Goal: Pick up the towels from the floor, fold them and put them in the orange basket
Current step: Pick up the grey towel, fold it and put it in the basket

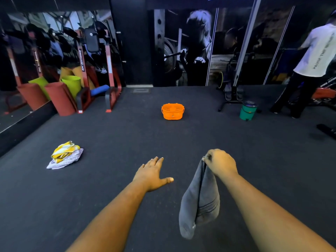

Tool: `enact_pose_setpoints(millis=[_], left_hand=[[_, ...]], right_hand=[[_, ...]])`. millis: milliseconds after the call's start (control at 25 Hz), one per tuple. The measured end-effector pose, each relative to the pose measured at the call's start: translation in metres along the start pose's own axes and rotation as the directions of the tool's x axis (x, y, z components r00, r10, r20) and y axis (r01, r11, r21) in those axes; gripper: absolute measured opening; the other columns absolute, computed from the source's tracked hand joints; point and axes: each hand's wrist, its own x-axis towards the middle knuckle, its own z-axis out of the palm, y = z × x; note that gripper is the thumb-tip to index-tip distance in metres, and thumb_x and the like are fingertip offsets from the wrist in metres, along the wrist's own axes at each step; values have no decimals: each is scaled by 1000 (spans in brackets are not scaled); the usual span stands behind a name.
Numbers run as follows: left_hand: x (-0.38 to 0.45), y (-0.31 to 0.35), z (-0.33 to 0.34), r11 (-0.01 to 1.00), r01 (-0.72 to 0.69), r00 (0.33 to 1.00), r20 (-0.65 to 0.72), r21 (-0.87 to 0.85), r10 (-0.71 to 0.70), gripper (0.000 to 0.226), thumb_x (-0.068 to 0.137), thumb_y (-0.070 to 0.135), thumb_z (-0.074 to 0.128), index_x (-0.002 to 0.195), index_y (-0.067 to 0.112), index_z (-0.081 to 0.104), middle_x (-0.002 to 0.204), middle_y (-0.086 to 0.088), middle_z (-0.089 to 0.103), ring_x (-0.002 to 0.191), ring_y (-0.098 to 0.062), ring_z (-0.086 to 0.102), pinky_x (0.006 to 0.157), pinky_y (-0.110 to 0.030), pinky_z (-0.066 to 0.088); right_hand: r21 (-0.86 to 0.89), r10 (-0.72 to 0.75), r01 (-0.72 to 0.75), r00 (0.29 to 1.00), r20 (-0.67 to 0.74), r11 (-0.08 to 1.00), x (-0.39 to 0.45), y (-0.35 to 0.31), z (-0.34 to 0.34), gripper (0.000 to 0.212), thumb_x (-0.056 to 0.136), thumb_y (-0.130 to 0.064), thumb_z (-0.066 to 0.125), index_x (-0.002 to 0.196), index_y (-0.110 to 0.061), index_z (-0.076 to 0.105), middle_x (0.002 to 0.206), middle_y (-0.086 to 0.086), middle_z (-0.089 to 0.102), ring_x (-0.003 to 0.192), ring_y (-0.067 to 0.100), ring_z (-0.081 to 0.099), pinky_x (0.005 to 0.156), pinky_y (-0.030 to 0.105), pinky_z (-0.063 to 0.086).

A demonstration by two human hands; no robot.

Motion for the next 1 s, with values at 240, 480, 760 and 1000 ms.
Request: enact_pose_setpoints(millis=[240, 480, 760, 1000], left_hand=[[167, -24, -35, 999, 43, 999, -21, 10, -42, 107, 85, 83, 45, 163, 26, -2, 171, -1, 3, 157, -20, 7, 127, -45, 15], [312, -39, -81, 997, 80, 996, -41, -13, -81, 107, 85, 84, 44, 163, 26, -2, 171, 0, 2, 157, -19, 6, 127, -45, 14], [490, -99, -111, 995, 96, 994, -51, -29, -98, 107, 85, 84, 45, 163, 27, -1, 171, 0, 3, 157, -19, 7, 127, -45, 14], [644, -164, -167, 999, 48, 999, -20, -18, -49, 107, 84, 83, 46, 163, 26, 1, 171, -1, 3, 157, -20, 7, 127, -45, 14]], right_hand=[[46, -63, 62, 998, 9, 997, 177, -13, 26, 22, 98, -44, 58, 79, -32, 61, 90, -11, 63, 73, 13, 60, 64, 37, 57], [69, -147, 144, 988, 41, 987, 344, -33, 28, 22, 96, -45, 59, 79, -32, 62, 93, -12, 63, 81, 15, 62, 66, 36, 55], [25, -142, 141, 989, 42, 990, 530, -58, 64, 21, 97, -44, 59, 80, -33, 62, 95, -11, 64, 82, 15, 62, 66, 36, 56], [-34, -72, 73, 996, 51, 997, 681, -83, 78, 19, 100, -45, 55, 87, -34, 63, 96, -10, 62, 80, 13, 61, 69, 37, 57]])
